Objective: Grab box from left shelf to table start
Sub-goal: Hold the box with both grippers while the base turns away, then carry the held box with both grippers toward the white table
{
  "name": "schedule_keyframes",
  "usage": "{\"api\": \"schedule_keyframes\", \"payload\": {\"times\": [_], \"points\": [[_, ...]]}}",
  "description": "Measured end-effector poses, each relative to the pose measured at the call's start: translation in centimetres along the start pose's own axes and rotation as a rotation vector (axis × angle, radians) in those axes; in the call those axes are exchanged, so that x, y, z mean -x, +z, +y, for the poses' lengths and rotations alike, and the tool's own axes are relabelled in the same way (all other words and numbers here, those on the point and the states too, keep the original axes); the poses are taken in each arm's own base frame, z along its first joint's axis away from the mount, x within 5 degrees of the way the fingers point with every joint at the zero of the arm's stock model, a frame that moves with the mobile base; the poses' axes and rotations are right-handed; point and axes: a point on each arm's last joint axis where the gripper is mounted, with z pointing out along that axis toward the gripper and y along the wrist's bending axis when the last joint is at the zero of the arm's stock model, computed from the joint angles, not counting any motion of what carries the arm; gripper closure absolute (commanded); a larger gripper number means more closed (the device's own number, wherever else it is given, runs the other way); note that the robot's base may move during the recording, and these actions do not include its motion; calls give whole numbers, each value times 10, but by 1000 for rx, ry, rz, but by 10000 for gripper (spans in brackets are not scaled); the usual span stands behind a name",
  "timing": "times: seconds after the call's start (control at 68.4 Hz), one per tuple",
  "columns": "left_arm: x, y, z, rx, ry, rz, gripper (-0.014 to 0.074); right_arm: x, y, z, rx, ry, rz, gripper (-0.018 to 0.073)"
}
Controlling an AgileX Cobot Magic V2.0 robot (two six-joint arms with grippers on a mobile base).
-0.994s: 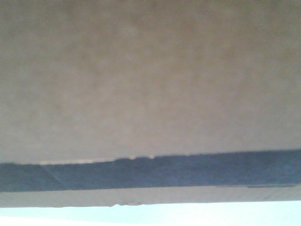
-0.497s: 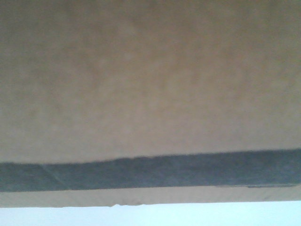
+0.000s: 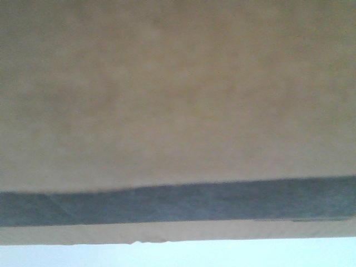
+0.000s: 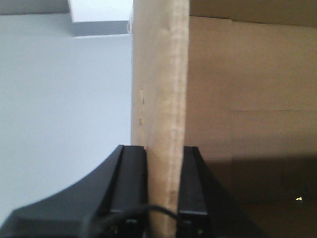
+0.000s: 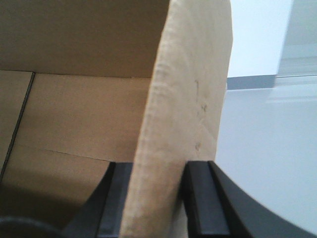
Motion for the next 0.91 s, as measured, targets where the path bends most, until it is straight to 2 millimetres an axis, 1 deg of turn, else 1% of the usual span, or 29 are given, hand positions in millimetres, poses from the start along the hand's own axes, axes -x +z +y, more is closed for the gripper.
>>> {"api": "schedule_keyframes", "payload": {"times": [0.906], "points": [[-1, -1, 0, -1, -1, 5, 687, 0, 0, 0, 0, -2, 2, 496]]}}
